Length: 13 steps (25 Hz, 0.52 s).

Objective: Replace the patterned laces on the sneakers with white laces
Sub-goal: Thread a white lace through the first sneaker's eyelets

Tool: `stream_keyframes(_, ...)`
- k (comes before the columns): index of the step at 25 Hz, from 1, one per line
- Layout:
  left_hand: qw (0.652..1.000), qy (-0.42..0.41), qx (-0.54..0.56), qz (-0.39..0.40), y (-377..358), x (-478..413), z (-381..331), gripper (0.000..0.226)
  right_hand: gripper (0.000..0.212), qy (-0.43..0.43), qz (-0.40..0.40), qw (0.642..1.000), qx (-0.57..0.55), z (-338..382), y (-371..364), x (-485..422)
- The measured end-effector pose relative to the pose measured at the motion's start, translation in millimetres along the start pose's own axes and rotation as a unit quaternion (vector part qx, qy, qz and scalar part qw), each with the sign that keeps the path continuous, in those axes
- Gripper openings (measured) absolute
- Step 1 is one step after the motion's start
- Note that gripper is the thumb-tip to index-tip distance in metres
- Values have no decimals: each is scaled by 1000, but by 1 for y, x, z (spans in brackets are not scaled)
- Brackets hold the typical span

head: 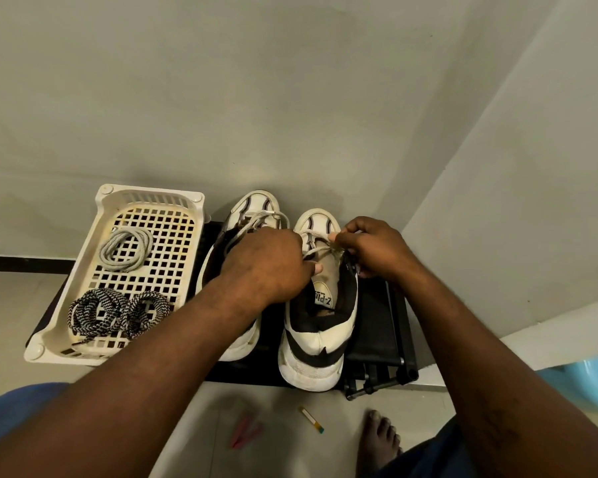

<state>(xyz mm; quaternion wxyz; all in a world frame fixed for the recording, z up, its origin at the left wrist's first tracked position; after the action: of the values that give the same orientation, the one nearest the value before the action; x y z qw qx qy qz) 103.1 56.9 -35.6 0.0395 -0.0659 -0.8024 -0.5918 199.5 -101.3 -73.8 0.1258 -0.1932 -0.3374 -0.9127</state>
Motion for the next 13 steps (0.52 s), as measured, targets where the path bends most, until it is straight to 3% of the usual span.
stream_keyframes(7, 996, -45, 32, -77, 14, 2, -14, 29, 12, 95, -55, 992, 57, 18, -8, -1)
stream_keyframes(9, 991, -52, 31, -116, 21, 2, -11, 29, 10, 61, -21, 988, -141, 18, 3, -3)
stream_keyframes(11, 987, -47, 45, -145, 24, 3, -5, 34, 11, -44, 16, 915, -400, -3, 17, -9)
stream_keyframes(12, 985, -42, 58, -155, 23, 3, -2, 36, 12, -87, 11, 882, -463, -16, 23, -12)
stream_keyframes(13, 983, -38, 73, -164, 23, 2, 0, 36, 12, -110, -9, 871, -479, -27, 30, -15)
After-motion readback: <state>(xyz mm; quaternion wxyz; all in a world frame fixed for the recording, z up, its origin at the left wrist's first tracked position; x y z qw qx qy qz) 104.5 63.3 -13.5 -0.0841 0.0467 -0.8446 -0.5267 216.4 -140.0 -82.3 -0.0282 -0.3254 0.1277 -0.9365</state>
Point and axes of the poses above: each hand's wrist, its own x-axis away from the middle knuckle, its own y-axis out of the back of the hand, z = x × y, the point moved 10 cm from there along -x, towards the middle knuckle, and after that the axes turned 14 degrees about -y, right-handed, at the moved point
